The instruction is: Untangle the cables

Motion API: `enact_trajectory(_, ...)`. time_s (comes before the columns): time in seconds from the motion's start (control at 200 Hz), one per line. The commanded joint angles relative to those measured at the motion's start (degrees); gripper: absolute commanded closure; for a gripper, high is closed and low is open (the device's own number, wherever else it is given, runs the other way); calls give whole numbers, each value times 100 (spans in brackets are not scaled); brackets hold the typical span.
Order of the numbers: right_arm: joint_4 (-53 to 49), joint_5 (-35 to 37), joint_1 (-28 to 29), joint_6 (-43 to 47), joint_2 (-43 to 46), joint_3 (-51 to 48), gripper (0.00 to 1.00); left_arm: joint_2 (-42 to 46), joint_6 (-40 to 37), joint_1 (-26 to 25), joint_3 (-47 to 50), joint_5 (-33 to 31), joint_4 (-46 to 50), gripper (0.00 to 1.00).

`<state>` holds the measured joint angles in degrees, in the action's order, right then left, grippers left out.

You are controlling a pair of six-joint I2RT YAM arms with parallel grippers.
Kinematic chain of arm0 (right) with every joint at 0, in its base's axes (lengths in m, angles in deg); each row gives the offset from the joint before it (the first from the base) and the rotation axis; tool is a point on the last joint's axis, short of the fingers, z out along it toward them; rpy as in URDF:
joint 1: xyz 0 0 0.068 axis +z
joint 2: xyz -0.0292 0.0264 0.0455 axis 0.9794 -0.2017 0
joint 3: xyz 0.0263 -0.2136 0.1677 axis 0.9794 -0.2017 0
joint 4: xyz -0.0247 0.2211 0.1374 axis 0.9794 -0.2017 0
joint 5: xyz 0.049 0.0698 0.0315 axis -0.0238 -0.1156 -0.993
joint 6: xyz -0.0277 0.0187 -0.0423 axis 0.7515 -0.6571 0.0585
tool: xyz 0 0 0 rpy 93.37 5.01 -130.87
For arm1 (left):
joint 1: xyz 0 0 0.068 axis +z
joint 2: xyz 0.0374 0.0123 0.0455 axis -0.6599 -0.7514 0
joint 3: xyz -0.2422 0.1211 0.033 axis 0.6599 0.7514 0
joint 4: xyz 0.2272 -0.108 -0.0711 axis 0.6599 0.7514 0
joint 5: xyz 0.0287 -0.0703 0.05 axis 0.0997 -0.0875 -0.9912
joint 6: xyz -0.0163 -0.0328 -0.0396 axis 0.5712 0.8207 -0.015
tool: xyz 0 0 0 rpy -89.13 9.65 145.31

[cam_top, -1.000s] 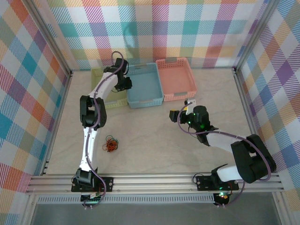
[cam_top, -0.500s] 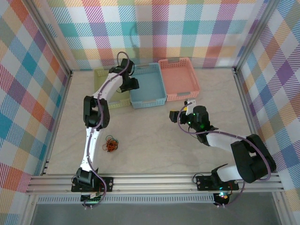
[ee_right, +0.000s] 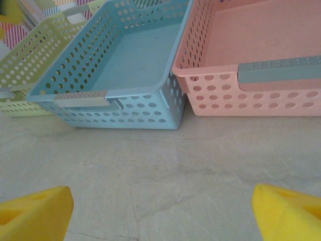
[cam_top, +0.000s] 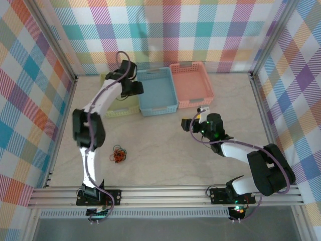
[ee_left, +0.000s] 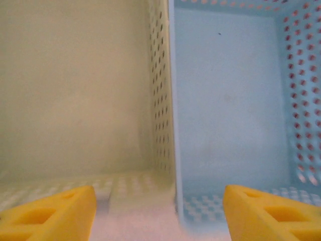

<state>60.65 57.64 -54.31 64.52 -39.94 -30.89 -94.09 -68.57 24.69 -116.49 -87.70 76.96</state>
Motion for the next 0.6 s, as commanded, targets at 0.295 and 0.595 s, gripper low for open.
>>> enact_trajectory(0.295, 0, -105, 38, -29, -69, 191, 9, 3648, 1479, -115, 4735, -629, -456, 33)
enact_trajectory(0.595, 8, -156, 47, -81, -96, 197, 9, 4083, 1921, -168, 5785, -232, -400, 27)
